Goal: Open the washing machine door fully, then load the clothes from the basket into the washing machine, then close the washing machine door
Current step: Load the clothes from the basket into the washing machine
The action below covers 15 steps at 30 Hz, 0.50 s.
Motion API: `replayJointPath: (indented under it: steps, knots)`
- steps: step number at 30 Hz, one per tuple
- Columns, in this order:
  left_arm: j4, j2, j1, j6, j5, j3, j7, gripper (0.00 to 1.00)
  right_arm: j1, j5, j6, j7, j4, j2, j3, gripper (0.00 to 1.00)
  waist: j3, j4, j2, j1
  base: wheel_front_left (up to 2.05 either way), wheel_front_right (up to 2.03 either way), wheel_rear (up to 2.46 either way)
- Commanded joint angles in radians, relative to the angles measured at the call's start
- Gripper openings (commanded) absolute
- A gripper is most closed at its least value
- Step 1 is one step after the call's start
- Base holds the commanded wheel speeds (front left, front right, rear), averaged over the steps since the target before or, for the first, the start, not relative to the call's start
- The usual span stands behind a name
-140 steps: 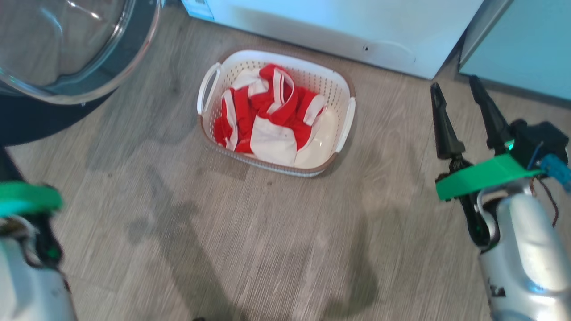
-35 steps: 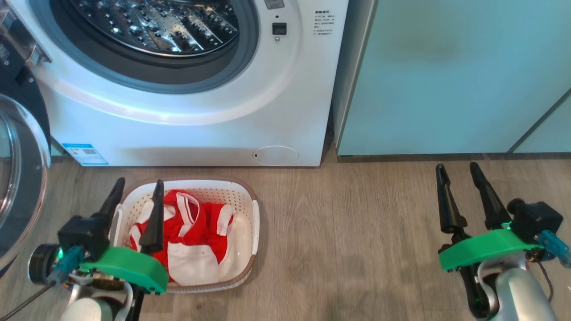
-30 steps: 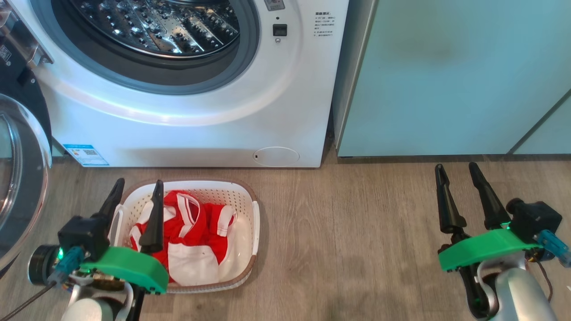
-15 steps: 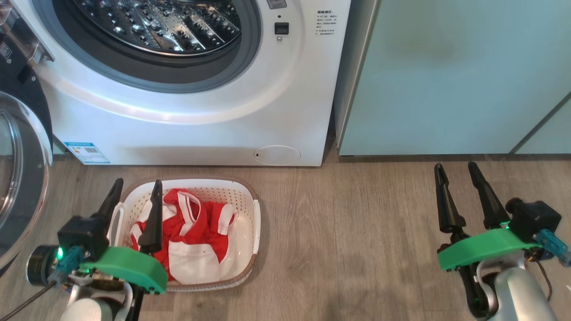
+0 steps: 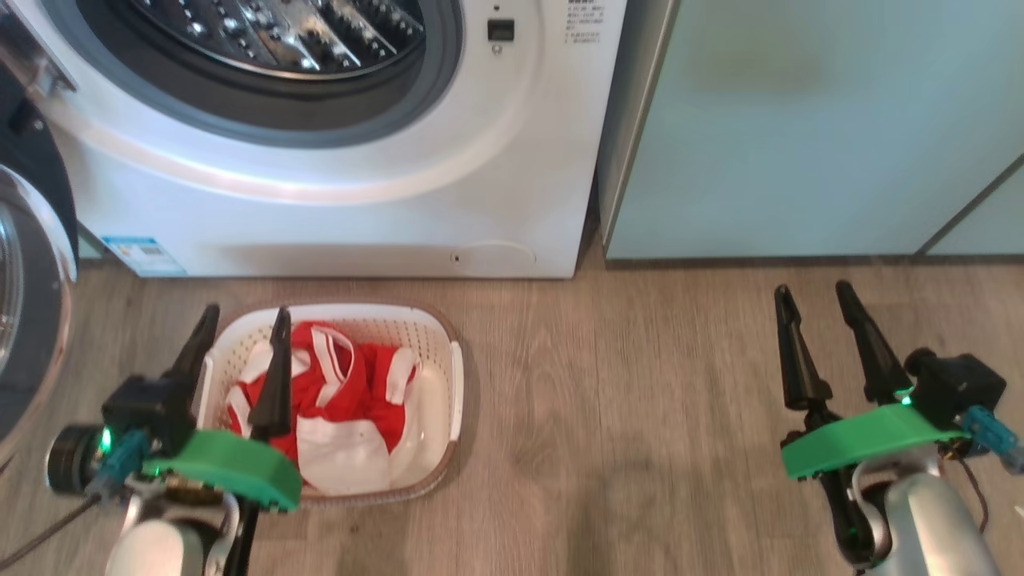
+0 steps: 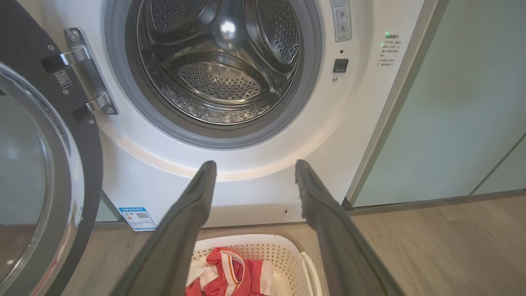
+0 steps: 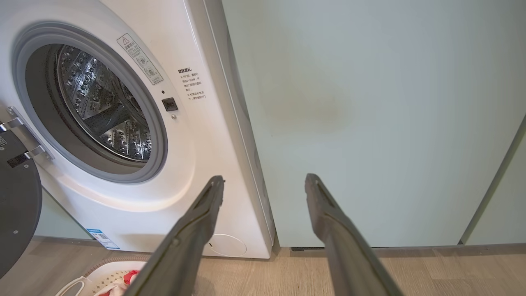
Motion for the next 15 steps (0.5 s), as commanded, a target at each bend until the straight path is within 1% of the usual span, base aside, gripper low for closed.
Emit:
replayJointPath:
  steps: [1,4,7,10,11,15]
  knots:
    - [-0.029,0.015,-0.074,0.007,0.003,0.023,-0.016,1.0,-0.056,0.001,0.0,-0.007,-0.043,-0.002,0.026,1.0,0.033,0.003,0.0,0.0,0.0,0.0,0.0]
    - [0.02,0.009,-0.138,-0.002,-0.005,0.013,-0.025,1.0,-0.081,-0.007,0.0,0.002,-0.073,-0.002,0.033,1.0,0.102,0.002,0.0,0.0,0.0,0.0,0.0]
    - [0.113,0.008,-0.224,-0.017,-0.021,0.008,-0.02,1.0,-0.116,-0.011,0.0,0.011,-0.106,-0.002,0.048,1.0,0.186,-0.005,0.0,0.0,0.0,0.0,0.0]
    - [0.239,0.013,-0.32,-0.039,-0.047,0.011,-0.022,1.0,-0.155,-0.014,0.0,0.016,-0.129,-0.002,0.066,1.0,0.266,-0.018,0.0,0.0,0.0,0.0,0.0]
    - [0.329,0.019,-0.38,-0.049,-0.057,0.01,-0.019,1.0,-0.181,-0.014,0.0,0.017,-0.137,-0.002,0.078,1.0,0.315,-0.03,0.0,0.0,0.0,0.0,0.0]
    - [0.5,0.028,-0.489,-0.065,-0.07,0.0,0.0,1.0,-0.227,-0.013,0.0,0.011,-0.147,-0.002,0.093,1.0,0.405,-0.046,0.0,0.0,0.0,0.0,0.0]
